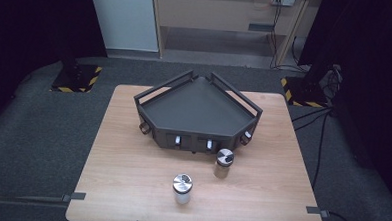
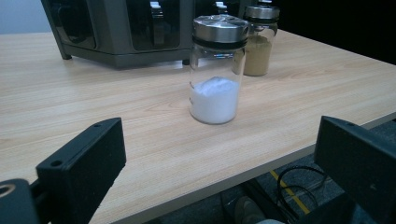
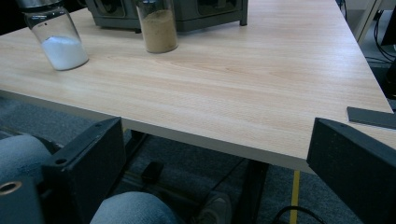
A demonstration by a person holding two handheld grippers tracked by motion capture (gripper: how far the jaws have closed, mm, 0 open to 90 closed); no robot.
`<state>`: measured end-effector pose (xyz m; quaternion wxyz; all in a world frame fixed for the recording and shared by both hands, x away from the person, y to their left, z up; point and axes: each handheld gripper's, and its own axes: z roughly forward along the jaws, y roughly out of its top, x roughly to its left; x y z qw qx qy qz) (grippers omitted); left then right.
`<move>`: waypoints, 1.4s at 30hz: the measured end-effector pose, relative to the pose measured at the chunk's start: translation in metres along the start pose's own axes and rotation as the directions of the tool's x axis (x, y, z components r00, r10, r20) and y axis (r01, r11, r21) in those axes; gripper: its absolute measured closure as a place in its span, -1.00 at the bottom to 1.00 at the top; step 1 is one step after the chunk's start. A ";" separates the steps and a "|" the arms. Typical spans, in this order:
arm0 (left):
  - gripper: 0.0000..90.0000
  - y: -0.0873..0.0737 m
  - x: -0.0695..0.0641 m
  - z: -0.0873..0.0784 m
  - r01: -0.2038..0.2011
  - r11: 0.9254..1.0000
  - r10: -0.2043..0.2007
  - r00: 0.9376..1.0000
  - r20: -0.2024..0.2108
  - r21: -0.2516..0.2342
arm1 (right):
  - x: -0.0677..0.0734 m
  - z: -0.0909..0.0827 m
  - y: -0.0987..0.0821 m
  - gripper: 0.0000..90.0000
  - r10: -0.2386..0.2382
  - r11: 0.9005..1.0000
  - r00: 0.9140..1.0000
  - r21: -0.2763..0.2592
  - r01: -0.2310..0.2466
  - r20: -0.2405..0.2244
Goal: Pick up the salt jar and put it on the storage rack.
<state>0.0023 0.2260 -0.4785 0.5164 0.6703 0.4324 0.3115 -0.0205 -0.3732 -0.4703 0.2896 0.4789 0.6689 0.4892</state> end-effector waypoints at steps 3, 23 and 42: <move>-0.97 0.000 0.000 0.000 -0.004 1.000 0.004 1.000 0.003 0.003 | 0.000 0.000 0.000 -0.89 0.001 1.000 1.000 -0.001 -0.001 0.001; -0.98 0.016 -0.016 0.042 -0.063 0.995 0.069 0.995 0.070 -0.082 | 0.002 0.003 0.004 -0.90 -0.006 1.000 1.000 -0.003 0.006 0.002; -0.97 0.008 -0.022 0.132 -0.073 0.997 0.072 0.997 -0.042 -0.017 | -0.002 0.006 0.004 -0.90 -0.012 1.000 1.000 -0.001 0.012 -0.009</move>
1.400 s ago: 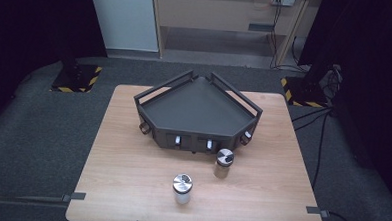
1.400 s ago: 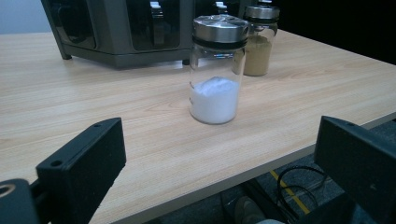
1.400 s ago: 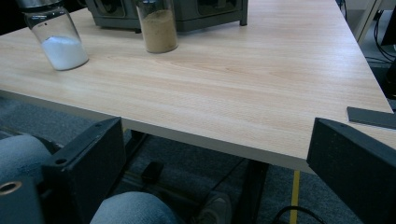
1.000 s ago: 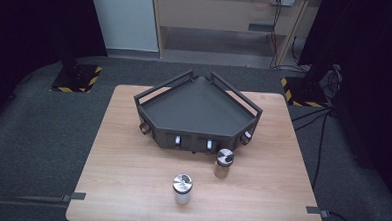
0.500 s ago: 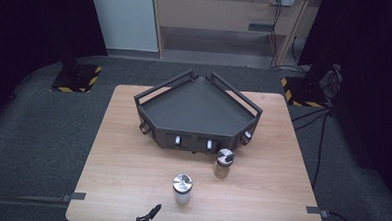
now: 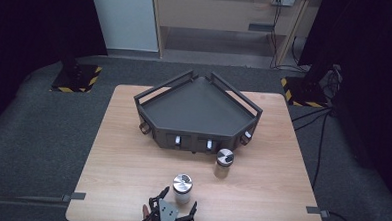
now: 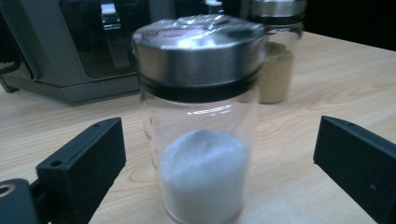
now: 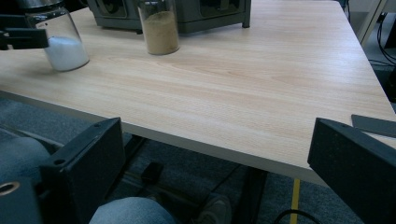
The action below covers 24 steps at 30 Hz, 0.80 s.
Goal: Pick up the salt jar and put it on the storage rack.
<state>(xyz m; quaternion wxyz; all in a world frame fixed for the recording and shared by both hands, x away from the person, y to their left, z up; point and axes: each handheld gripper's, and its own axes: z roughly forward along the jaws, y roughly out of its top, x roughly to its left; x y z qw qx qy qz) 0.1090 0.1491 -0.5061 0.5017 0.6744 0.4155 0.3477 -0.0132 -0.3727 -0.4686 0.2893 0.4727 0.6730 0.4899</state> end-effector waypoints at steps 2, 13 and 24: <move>-0.97 -0.002 0.000 0.005 0.002 1.000 -0.002 1.000 -0.011 -0.001 | 0.000 0.000 0.000 -0.90 -0.001 1.000 1.000 0.001 0.001 -0.002; -0.51 -0.014 0.010 0.019 0.041 0.999 -0.041 0.999 0.003 -0.034 | -0.002 0.002 0.000 -0.90 0.002 1.000 1.000 0.009 -0.002 -0.005; -0.34 -0.019 0.010 0.020 0.030 0.998 -0.029 0.999 0.020 -0.054 | -0.003 0.006 0.000 -0.90 0.006 1.000 1.000 0.026 -0.006 -0.013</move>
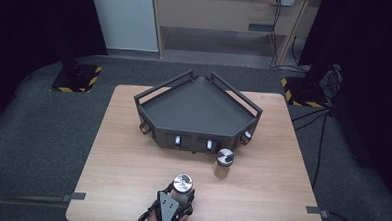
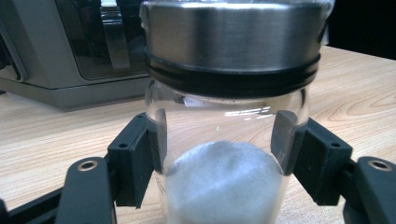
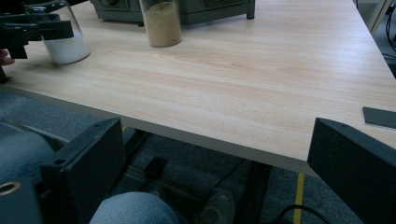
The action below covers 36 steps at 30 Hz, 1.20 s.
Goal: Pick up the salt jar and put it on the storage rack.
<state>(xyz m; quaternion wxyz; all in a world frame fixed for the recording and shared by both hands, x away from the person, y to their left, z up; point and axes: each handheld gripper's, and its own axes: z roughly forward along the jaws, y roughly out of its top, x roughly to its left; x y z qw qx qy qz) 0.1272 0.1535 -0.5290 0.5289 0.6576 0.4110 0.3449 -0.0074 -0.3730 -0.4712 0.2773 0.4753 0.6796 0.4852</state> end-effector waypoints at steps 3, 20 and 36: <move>-0.34 0.002 0.001 0.000 0.000 1.000 0.000 1.000 0.005 0.008 | -0.001 0.000 0.000 -0.90 0.001 1.000 1.000 0.000 -0.001 0.000; -0.33 0.040 0.009 -0.001 0.036 0.999 -0.037 0.998 0.053 0.011 | -0.001 0.000 0.000 -0.90 0.006 1.000 1.000 -0.007 -0.006 -0.002; -0.33 0.149 0.050 0.051 -0.047 0.995 0.046 0.999 -0.006 -0.086 | 0.000 0.000 0.000 -0.90 0.007 1.000 1.000 -0.006 -0.007 0.007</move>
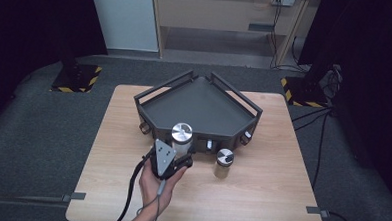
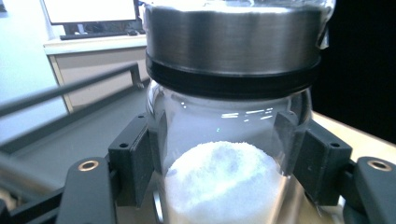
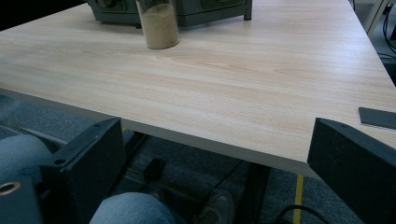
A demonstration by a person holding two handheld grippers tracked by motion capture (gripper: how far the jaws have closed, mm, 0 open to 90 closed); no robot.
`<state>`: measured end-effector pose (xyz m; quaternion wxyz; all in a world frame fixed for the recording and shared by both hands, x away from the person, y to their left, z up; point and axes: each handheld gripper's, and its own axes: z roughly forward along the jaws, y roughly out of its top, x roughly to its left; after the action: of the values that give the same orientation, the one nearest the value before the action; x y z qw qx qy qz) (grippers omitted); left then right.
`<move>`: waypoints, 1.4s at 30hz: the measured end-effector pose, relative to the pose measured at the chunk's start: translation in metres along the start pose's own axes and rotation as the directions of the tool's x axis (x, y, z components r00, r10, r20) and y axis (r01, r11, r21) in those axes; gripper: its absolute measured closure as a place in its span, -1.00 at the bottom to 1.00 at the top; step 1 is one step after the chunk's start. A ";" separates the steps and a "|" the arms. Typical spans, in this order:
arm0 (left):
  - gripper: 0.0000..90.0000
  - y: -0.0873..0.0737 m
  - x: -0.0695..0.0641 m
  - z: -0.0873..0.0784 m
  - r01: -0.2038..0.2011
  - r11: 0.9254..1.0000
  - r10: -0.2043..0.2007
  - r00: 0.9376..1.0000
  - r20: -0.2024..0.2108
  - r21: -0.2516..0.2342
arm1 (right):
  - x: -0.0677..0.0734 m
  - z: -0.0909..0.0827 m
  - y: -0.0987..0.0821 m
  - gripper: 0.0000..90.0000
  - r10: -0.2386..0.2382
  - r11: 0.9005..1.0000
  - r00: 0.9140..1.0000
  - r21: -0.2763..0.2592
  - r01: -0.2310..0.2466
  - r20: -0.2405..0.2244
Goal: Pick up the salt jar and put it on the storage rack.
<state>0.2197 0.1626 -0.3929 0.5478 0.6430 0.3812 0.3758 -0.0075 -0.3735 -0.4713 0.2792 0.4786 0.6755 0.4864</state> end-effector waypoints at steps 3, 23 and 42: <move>-0.33 0.008 0.004 0.014 -0.028 1.000 0.028 1.000 -0.012 -0.010 | 0.000 0.000 0.000 -0.90 -0.001 1.000 1.000 -0.002 0.001 0.003; -0.33 0.011 0.032 0.096 -0.033 0.997 0.044 0.988 -0.146 0.075 | -0.002 0.003 0.000 -0.90 0.008 1.000 1.000 0.016 -0.008 0.006; -0.33 0.008 0.040 0.108 0.028 0.991 -0.010 0.990 -0.138 0.134 | -0.002 0.005 0.000 -0.90 0.012 1.000 1.000 0.021 -0.011 -0.002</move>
<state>0.3343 0.1527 -0.3949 0.4789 0.6478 0.4487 0.3870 -0.0027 -0.3738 -0.4732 0.2707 0.4850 0.6781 0.4813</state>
